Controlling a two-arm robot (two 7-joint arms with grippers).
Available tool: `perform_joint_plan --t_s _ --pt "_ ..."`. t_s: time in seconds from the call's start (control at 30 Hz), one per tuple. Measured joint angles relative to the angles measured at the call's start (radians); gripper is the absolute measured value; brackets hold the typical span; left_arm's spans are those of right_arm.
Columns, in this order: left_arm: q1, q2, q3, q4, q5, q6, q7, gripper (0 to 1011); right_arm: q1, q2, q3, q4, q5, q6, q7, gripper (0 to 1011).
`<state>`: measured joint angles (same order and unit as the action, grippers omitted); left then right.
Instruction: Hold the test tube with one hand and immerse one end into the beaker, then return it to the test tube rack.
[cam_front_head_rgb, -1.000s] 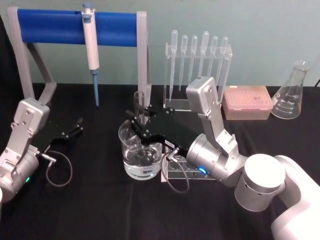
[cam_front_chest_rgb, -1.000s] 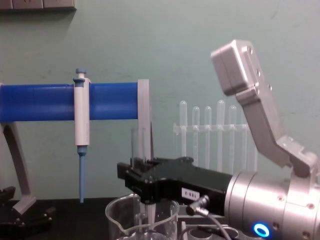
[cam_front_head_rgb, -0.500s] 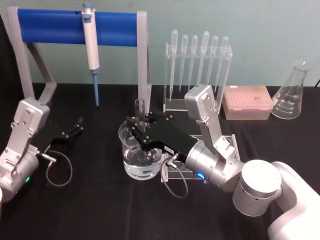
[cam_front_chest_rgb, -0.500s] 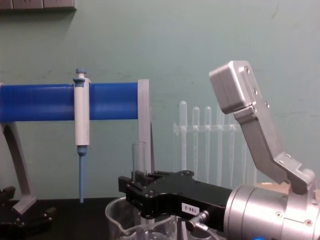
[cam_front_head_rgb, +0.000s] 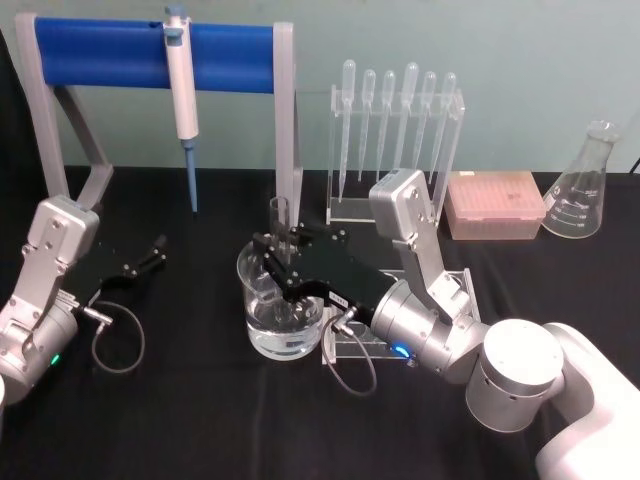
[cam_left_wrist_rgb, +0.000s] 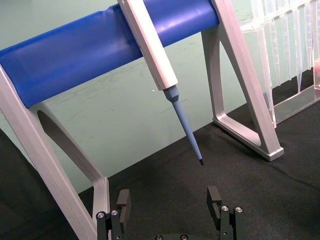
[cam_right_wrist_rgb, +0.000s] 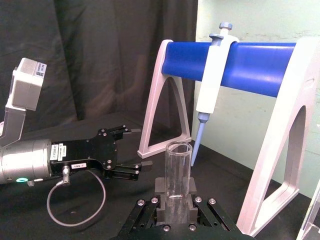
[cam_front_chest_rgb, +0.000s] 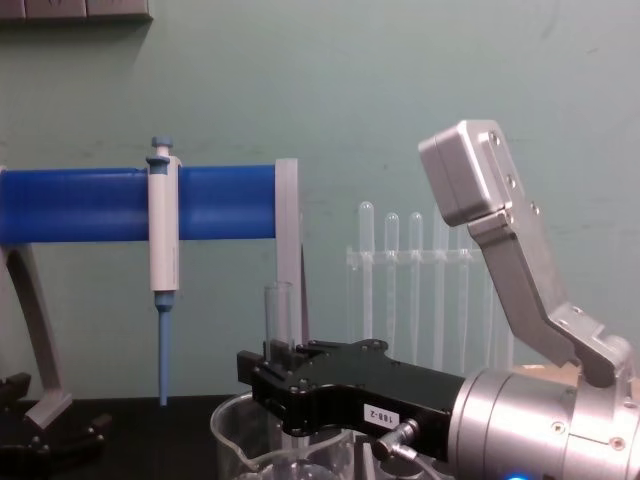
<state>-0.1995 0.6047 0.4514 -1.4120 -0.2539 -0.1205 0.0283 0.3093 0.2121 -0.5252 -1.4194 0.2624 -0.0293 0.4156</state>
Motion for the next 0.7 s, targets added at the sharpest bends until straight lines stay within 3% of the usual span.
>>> perform_joint_plan --t_s 0.7 --pt "0.0 0.0 0.0 0.0 0.0 0.0 0.0 1000 0.001 0.001 0.0 -0.002 0.001 0.001 -0.001 228"
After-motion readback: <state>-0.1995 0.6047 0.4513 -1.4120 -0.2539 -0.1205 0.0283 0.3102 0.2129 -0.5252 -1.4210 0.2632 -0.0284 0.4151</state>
